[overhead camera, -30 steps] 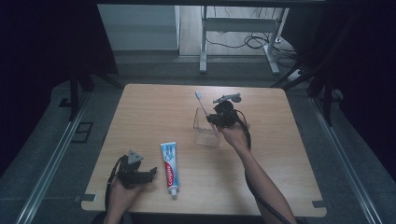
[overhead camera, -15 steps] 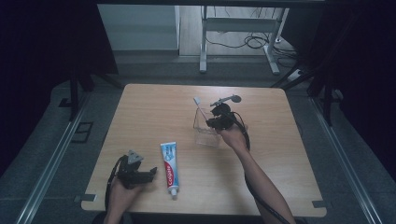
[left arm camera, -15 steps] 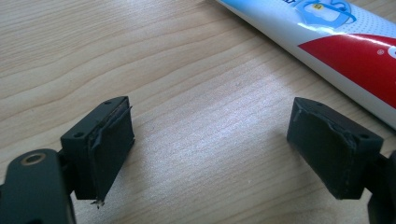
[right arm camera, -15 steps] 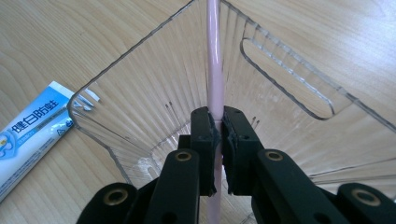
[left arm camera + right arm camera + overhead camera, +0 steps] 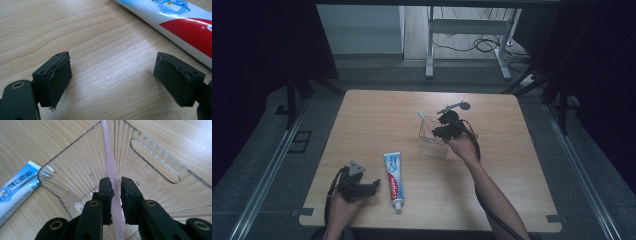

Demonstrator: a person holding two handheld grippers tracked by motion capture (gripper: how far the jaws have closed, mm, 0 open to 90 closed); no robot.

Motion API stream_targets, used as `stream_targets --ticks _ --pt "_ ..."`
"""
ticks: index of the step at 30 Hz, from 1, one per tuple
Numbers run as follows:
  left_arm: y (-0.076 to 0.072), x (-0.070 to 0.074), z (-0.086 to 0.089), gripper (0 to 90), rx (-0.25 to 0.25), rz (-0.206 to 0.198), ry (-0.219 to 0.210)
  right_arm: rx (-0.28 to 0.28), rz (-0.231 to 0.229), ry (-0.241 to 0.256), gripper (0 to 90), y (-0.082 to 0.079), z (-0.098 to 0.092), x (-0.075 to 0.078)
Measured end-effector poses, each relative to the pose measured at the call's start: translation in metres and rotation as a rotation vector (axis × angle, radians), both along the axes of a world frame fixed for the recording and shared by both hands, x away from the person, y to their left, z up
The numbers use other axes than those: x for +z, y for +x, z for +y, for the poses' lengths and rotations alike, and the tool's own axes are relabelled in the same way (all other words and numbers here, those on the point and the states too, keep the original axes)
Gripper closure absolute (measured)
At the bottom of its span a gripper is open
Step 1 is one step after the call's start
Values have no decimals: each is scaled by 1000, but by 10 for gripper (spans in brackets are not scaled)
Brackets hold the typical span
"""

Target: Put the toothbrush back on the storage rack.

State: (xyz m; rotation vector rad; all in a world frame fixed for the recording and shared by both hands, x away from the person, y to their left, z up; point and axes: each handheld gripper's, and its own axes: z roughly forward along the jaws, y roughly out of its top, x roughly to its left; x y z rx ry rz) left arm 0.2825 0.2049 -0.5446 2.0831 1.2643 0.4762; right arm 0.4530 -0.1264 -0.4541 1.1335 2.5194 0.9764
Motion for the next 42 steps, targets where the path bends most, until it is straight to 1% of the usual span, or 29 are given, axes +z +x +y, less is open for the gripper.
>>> stream_targets --ticks 2,4,5,6,8,9,10,11,12,13,14,19,20,21,25,26,27,28,29,33,34,36,37,39,42 --pt "0 0 0 145 -1 0 -1 3 -5 1 762 -1 0 1" --pt "0 0 0 145 0 0 0 12 -11 5 726 -3 -1 6" --pt "0 0 0 145 0 0 0 12 -11 5 726 -3 -1 6" --pt "0 0 0 145 -1 1 -1 16 -18 8 692 -6 -2 9" --pt "0 0 0 145 -1 0 -2 18 -21 10 674 -7 -2 11" --pt "0 0 0 145 -1 0 -2 22 -26 9 634 -9 -3 13" --pt "0 0 0 145 -1 0 -2 22 -26 9 634 -9 -3 13" --pt "0 0 0 145 -1 0 -2 29 -32 13 593 -12 -3 16" --pt "0 0 0 145 -1 0 -2 29 -32 13 593 -12 -3 16" --pt "0 0 0 145 -1 0 -2 36 -45 16 564 -15 -4 20" --pt "0 0 0 145 -1 0 -2 36 -45 16 564 -15 -4 20" --pt "0 0 0 145 -1 0 -2 60 -63 15 500 -23 -7 30" --pt "0 0 0 145 -1 0 -2 66 -69 13 469 -26 -8 33" --pt "0 0 0 145 -1 0 -2 69 -71 12 457 -28 -8 34" --pt "0 0 0 146 -1 0 -2 78 -78 9 415 -32 -11 37" --pt "0 0 0 145 -1 0 -2 82 -84 10 384 -35 -13 38" --pt "0 0 0 145 -1 0 -2 82 -84 10 384 -35 -13 38" --pt "0 0 0 145 -1 0 -2 83 -90 15 358 -38 -15 40" --pt "0 0 0 145 -1 0 -2 83 -90 15 358 -38 -15 40" --pt "0 0 0 146 -1 0 -2 90 -103 33 291 -45 -21 44" --pt "0 0 0 145 -1 0 -2 90 -103 33 291 -45 -21 44" --pt "0 0 0 145 -1 0 -2 93 -108 38 259 -48 -23 45" --pt "0 0 0 145 -1 0 -2 93 -109 38 220 -51 -25 45" --pt "0 0 0 145 -1 0 -2 94 -113 38 206 -52 -26 45" --pt "0 0 0 145 -1 0 -1 89 -116 36 162 -56 -31 45"
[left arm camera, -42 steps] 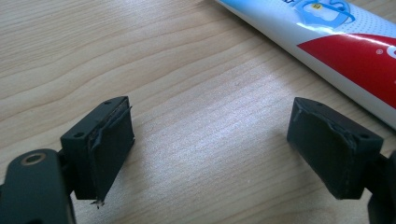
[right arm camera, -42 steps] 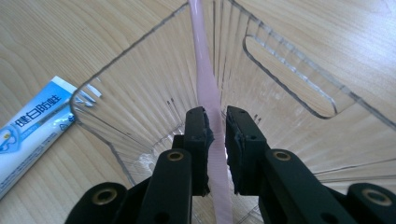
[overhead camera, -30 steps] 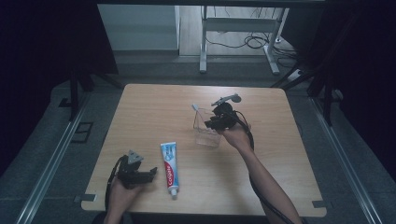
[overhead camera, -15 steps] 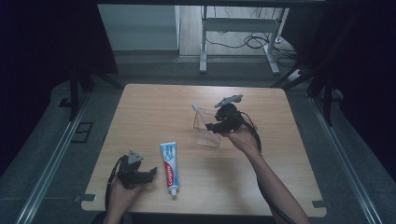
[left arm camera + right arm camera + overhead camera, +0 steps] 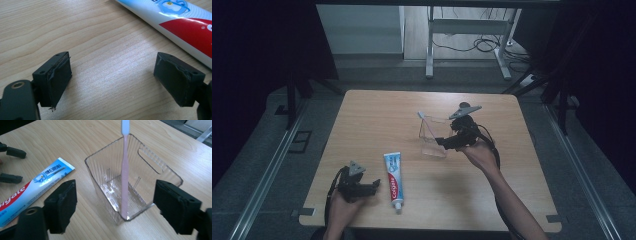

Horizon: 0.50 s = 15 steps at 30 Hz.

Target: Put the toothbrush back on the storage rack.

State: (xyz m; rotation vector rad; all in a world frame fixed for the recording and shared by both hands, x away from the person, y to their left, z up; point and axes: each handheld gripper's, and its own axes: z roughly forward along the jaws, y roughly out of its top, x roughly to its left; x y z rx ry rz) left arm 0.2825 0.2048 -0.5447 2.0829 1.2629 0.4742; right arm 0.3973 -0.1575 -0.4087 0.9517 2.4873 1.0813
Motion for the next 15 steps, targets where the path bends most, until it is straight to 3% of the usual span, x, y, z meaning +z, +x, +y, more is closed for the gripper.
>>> stream_targets --ticks 15 --pt "0 0 0 145 -2 -1 1 -9 -5 -49 50 -20 -20 -11"
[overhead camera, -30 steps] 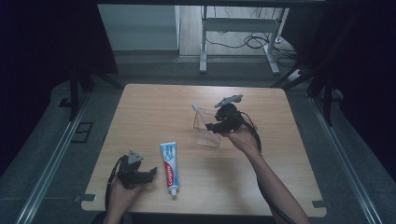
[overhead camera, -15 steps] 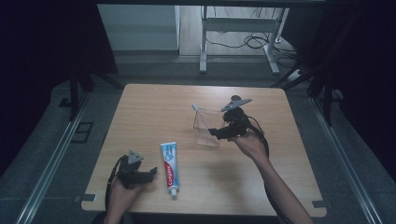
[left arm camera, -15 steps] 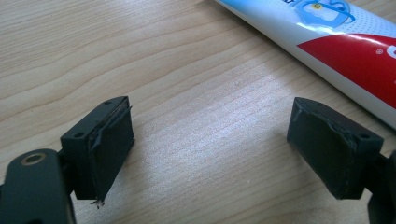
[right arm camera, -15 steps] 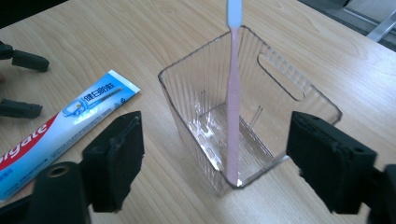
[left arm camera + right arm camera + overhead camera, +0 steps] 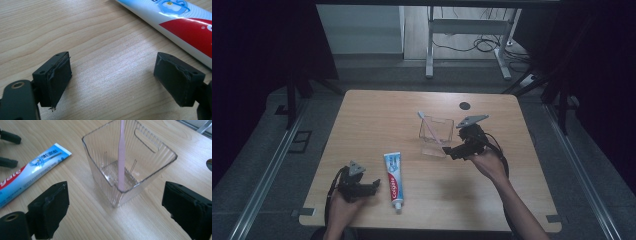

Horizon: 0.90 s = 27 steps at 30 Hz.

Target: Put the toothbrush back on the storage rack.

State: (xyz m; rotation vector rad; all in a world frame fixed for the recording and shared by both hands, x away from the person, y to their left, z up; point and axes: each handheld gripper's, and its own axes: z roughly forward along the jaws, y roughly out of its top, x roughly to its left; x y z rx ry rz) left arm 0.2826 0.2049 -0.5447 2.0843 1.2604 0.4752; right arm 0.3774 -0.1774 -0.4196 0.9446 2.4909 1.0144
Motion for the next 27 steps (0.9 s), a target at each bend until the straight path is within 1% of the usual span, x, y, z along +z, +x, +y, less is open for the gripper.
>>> stream_targets --ticks 11,16,18,20,27 --pt "0 0 0 145 3 -3 -4 -7 -13 -9 29 -15 -14 -9" --pt "0 0 0 145 4 0 -2 -19 -8 -7 29 -23 -24 -17" --pt "0 0 0 145 2 0 -2 -21 -10 -10 29 -25 -26 -19" --pt "0 0 0 145 0 -1 0 -26 -12 -10 29 -29 -32 -23" --pt "0 0 0 145 5 0 -3 -43 -14 -5 29 -37 -44 -30"
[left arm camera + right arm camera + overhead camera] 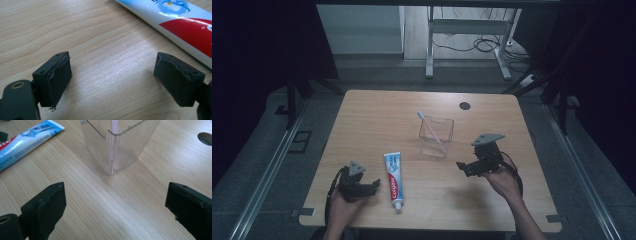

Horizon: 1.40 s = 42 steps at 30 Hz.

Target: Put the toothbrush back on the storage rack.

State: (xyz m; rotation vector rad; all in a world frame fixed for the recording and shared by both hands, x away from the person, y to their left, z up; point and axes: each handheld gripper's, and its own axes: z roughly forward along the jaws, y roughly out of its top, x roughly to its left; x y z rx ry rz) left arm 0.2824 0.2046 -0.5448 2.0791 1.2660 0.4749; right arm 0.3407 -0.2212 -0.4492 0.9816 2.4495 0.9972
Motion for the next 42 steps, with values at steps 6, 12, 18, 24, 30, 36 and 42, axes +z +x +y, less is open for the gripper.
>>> stream_targets --ticks 6,12,18,24,30,36,42 --pt "0 0 0 145 4 2 -4 -27 2 17 31 -8 -14 -7" --pt "0 0 0 145 3 2 -2 -46 0 14 34 -16 -24 -17" --pt "0 0 0 145 4 2 -3 -69 1 22 37 -23 -35 -27" --pt "0 0 0 145 -3 0 1 -95 6 35 40 -30 -45 -37" --pt "0 0 0 146 -3 -1 1 -109 11 43 43 -35 -51 -46" --pt "0 0 0 145 -3 -1 1 -117 21 41 45 -41 -54 -59" --pt "0 0 -1 133 1 3 0 -128 26 48 49 -45 -58 -70"
